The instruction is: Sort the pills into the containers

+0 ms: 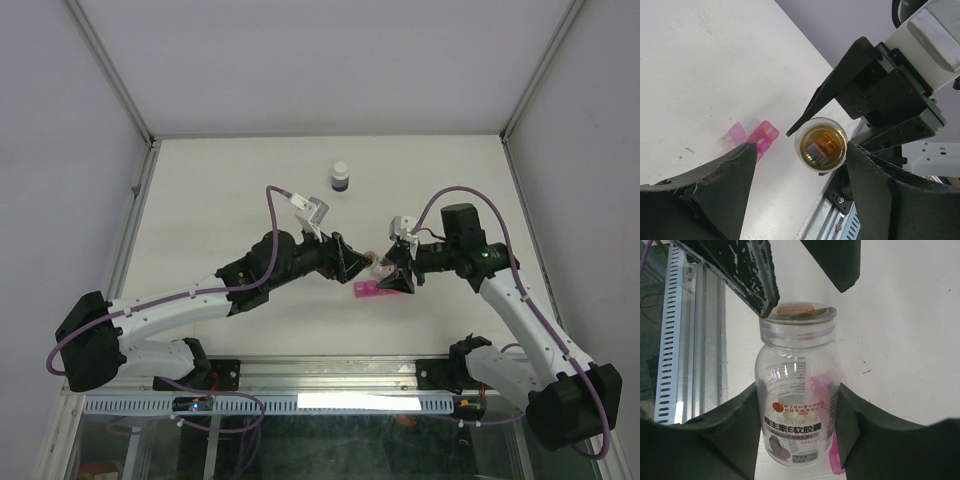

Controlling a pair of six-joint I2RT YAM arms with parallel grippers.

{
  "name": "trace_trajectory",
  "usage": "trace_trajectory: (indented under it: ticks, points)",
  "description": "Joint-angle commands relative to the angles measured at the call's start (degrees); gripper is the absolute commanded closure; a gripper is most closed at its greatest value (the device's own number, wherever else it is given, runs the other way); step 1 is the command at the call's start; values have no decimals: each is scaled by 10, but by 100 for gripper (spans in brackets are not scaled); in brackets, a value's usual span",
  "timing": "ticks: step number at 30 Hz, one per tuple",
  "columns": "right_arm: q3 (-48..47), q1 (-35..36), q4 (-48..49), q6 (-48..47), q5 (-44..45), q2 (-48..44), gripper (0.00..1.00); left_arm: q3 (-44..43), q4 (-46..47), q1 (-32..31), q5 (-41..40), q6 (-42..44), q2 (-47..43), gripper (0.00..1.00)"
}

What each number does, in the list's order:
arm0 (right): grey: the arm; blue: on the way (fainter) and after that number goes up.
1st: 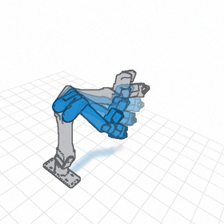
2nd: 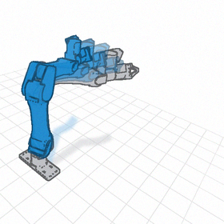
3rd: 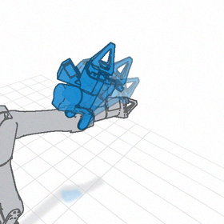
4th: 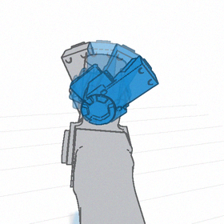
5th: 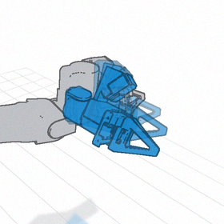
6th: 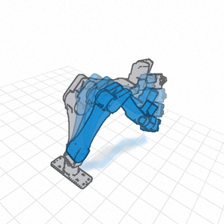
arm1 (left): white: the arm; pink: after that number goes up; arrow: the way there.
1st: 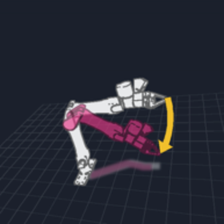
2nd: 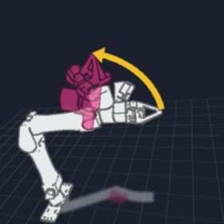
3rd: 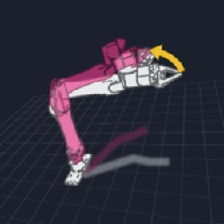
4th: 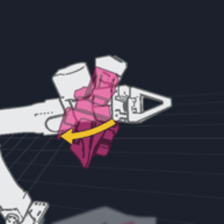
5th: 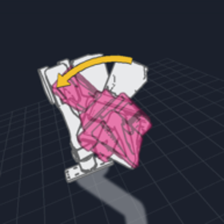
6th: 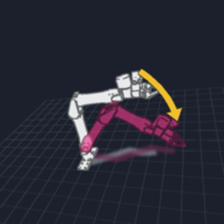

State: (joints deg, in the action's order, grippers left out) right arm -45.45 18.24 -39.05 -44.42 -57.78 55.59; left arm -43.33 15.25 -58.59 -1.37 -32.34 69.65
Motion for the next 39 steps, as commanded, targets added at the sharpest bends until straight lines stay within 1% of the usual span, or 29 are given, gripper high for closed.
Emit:
trace_trajectory:
  ticks: [1, 9, 11, 13, 16, 20, 24, 26, 29, 30, 32, 34, 37, 39]
  points:
    - [-24, -1, 26, 7, -22, -2, 100, -35, 18, -11, 32, 16, 4, 27]
    - [-24, -1, 26, 8, -23, -3, 100, -34, 24, -13, 37, 15, 1, 30]
    - [-23, -1, 27, 9, -22, -2, 100, -35, 27, -13, 49, 14, 4, 32]
    - [-22, -1, 27, 8, -22, -2, 100, -39, 29, -13, 59, 13, 13, 38]
    - [-23, -1, 27, 8, -23, -2, 100, -44, 29, -14, 69, 11, 25, 40]
    - [-23, -1, 27, 9, -23, -2, 100, -47, 31, -14, 77, 10, 33, 48]
    - [-23, -1, 27, 9, -23, -2, 100, -45, 33, -14, 79, 17, 35, 65]
    - [-22, -1, 27, 9, -24, -3, 100, -40, 39, -14, 85, 30, 36, 70]
    - [-22, -1, 27, 9, -26, -3, 100, -24, 74, -13, 138, 80, 42, 74]
    - [-21, -1, 26, 8, -27, -3, 100, -19, 90, -12, 171, 115, 45, 77]
    - [-22, -1, 25, 5, -33, -4, 100, -9, 111, -9, 242, 188, 55, 79]
    - [-22, -1, 22, 3, -38, -5, 100, -8, 108, 1, 327, 281, 73, 79]
    - [-21, -1, 19, -3, -42, -6, 100, -14, 79, 22, 446, 428, 95, 78]
    - [-21, -1, 16, -4, -43, -6, 100, -30, 68, 47, 486, 464, 110, 78]
